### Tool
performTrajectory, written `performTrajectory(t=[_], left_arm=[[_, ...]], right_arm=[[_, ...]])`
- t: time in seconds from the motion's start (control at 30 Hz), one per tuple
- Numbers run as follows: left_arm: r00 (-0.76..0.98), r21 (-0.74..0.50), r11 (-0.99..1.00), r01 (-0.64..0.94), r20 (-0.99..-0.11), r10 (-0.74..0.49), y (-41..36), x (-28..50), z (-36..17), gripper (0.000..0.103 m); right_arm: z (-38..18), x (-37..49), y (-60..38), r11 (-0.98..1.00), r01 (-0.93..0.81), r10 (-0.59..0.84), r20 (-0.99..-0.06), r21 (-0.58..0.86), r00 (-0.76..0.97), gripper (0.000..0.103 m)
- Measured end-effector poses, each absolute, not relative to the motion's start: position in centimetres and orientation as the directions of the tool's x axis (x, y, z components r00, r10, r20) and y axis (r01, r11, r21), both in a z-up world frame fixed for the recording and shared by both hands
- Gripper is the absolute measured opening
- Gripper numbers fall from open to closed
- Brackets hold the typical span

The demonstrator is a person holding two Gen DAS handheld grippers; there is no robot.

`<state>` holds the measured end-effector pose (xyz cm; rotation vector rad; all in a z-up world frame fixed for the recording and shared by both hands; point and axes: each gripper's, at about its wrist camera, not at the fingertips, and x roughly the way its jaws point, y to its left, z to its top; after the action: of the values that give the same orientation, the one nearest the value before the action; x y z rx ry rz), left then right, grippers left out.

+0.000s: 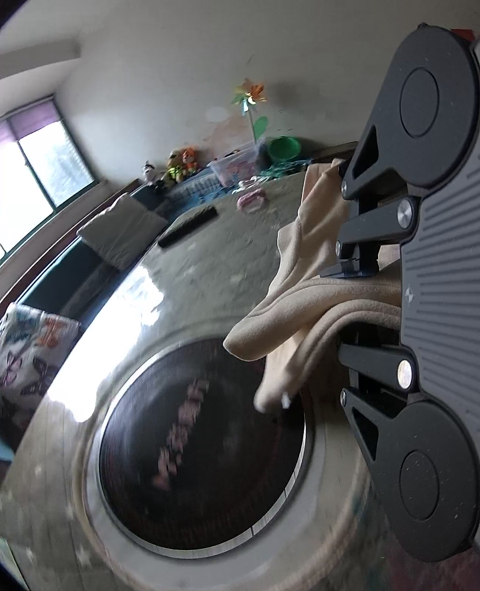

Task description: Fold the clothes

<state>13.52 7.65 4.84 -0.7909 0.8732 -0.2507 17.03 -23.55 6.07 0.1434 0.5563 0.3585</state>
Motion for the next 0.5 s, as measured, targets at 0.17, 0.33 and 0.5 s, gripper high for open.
performTrajectory(t=[0.17,0.33,0.5], left_arm=[[0.625,-0.694,0.717,-0.066,-0.589,-0.513,4.5,15.1,6.0,0.016],[0.614,-0.667,0.743,-0.044,-0.605,-0.507,1.3,16.9,6.7,0.017],[0.599,-0.631,0.775,-0.015,-0.627,-0.498,-1.7,18.3,7.2,0.017]], right_arm=[[7.6,17.3,-26.2,0.949,-0.246,0.312,-0.466,0.199,0.828,0.01],[8.8,18.0,-28.3,0.963,-0.21,0.264,-0.451,0.167,0.853,0.01],[9.2,18.8,-30.1,0.972,-0.176,0.228,-0.444,0.157,0.867,0.01]])
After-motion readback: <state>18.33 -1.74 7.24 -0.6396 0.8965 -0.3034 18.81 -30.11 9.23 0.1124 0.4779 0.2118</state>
